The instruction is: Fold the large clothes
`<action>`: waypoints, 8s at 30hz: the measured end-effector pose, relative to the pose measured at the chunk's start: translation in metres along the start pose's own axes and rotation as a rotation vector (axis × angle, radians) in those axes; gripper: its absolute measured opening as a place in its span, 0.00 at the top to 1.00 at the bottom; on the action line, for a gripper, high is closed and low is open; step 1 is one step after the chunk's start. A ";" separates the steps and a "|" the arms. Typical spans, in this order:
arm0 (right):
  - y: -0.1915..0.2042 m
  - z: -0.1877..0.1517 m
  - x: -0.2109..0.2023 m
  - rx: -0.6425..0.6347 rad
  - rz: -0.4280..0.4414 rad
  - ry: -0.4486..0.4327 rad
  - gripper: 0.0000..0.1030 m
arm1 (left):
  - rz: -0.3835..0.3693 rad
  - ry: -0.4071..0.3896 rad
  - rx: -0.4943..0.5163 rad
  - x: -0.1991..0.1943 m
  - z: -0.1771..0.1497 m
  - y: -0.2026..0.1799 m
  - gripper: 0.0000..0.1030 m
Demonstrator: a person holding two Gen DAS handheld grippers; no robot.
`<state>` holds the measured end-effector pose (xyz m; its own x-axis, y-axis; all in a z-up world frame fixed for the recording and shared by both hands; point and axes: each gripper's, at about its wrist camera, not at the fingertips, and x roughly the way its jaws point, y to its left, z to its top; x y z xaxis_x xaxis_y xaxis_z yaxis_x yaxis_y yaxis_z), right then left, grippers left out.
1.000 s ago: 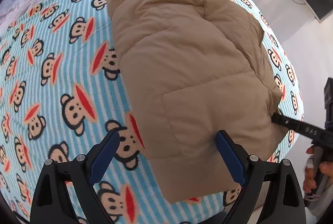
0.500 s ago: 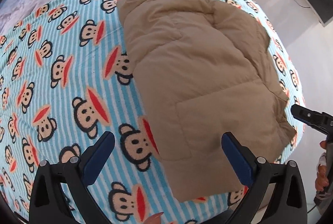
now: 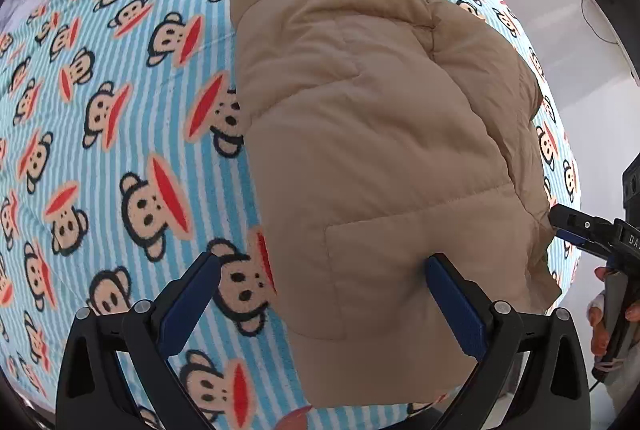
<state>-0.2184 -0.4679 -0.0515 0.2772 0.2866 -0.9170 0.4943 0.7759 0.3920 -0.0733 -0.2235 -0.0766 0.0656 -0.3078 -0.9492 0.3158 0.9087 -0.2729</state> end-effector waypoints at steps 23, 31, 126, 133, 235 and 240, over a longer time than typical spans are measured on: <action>-0.057 0.054 0.062 0.134 0.244 0.115 0.13 | -0.304 0.066 -0.115 0.036 0.032 0.028 0.01; -0.052 0.066 0.070 0.105 0.448 0.138 0.02 | -0.372 0.072 -0.134 0.046 0.042 0.040 0.01; 0.364 0.111 0.228 -0.070 0.501 0.035 0.97 | 0.109 -0.376 -0.275 -0.043 0.182 0.393 0.20; 0.326 0.094 0.229 -0.054 0.323 0.024 0.97 | 0.209 -0.339 -0.139 -0.021 0.190 0.339 0.20; 0.415 -0.112 -0.034 -0.520 -0.113 -0.318 0.00 | 0.406 -0.470 -0.224 -0.299 -0.082 0.239 0.00; 0.434 -0.113 -0.036 -0.499 -0.145 -0.352 0.00 | 0.408 -0.474 -0.218 -0.310 -0.075 0.253 0.00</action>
<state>-0.1069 -0.0780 0.1437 0.5326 0.0227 -0.8461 0.1265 0.9863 0.1061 -0.0852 0.1228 0.1369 0.5646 0.0276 -0.8249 -0.0181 0.9996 0.0210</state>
